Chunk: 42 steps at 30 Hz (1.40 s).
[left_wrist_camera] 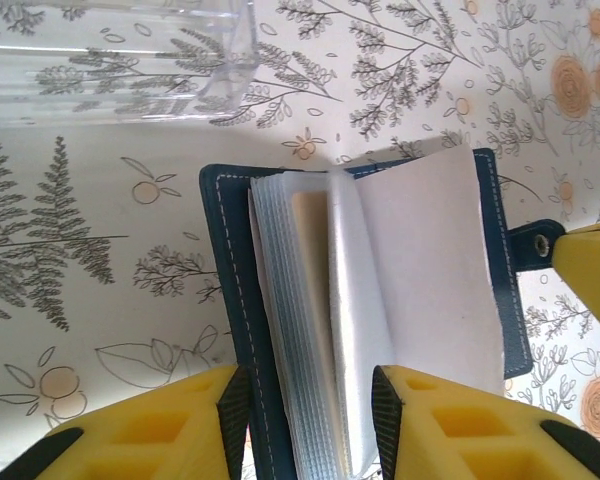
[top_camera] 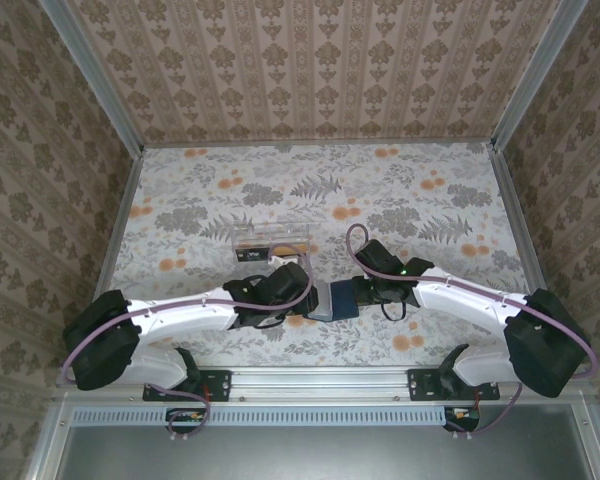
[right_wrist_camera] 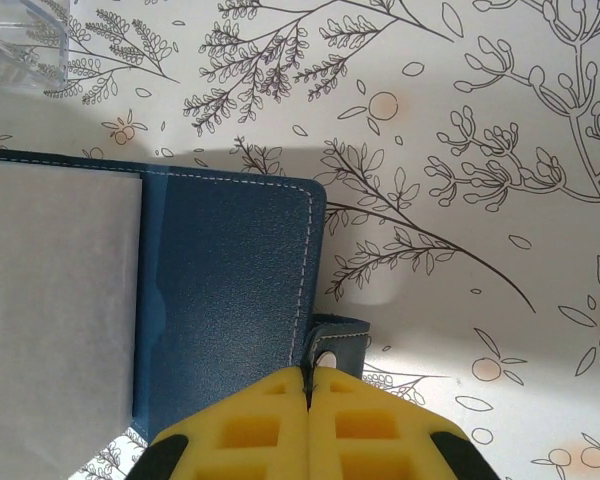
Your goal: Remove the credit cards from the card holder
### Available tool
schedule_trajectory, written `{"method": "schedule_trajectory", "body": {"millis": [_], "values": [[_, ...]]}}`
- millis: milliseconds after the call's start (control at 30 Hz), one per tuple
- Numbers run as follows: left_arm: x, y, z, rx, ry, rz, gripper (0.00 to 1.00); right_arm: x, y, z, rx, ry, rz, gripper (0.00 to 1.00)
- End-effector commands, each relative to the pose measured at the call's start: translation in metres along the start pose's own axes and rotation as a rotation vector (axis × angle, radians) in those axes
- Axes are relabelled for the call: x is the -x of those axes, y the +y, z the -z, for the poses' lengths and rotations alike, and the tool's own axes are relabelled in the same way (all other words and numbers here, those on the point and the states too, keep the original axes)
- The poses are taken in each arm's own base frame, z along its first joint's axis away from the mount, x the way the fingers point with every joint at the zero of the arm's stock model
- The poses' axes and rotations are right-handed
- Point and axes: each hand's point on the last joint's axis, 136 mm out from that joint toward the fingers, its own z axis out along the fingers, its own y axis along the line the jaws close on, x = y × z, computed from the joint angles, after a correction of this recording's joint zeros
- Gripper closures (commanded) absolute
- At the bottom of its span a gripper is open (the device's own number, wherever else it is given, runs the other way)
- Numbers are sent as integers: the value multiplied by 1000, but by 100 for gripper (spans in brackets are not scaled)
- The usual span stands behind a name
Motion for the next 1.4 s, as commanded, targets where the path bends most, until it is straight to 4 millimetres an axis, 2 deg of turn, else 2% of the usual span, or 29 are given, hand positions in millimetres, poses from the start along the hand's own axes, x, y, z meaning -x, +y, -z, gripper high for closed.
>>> {"method": "schedule_trajectory", "body": {"millis": [0, 133, 200, 267, 300, 400, 500, 733, 833, 1133, 1233, 1367], "values": [[4, -11, 1, -18, -4, -34, 60, -3, -3, -4, -13, 7, 14, 93], [6, -8, 2, 8, -7, -33, 60, -3, -2, -4, -9, 8, 15, 91], [6, -6, 4, 14, -10, -34, 60, -2, -4, -3, -22, 3, 14, 82], [6, -4, 4, 22, -11, -39, 60, 2, -7, 2, -42, -10, 13, 65], [5, -3, 3, 27, -7, -39, 60, 4, -8, 6, -51, -19, 13, 61], [3, -3, 1, 25, 0, -39, 60, 12, -8, 22, -64, -64, 15, 53], [3, -3, 0, 22, 0, -39, 60, 17, 3, 31, -19, -86, 23, 46], [4, -11, -4, -12, -2, -56, 64, 13, 20, 13, 44, -21, 13, 44], [2, -21, -10, -51, 8, -68, 69, 18, 29, 15, 87, -33, -3, 43], [-7, -54, -37, -138, 72, -101, 68, 20, 26, 21, 68, -47, -1, 42], [-6, -53, -34, -120, 59, -111, 68, 19, 28, 19, 81, -40, -3, 41], [-2, -37, -23, -71, 25, -89, 67, 17, 34, 11, 103, -8, 3, 41]]}}
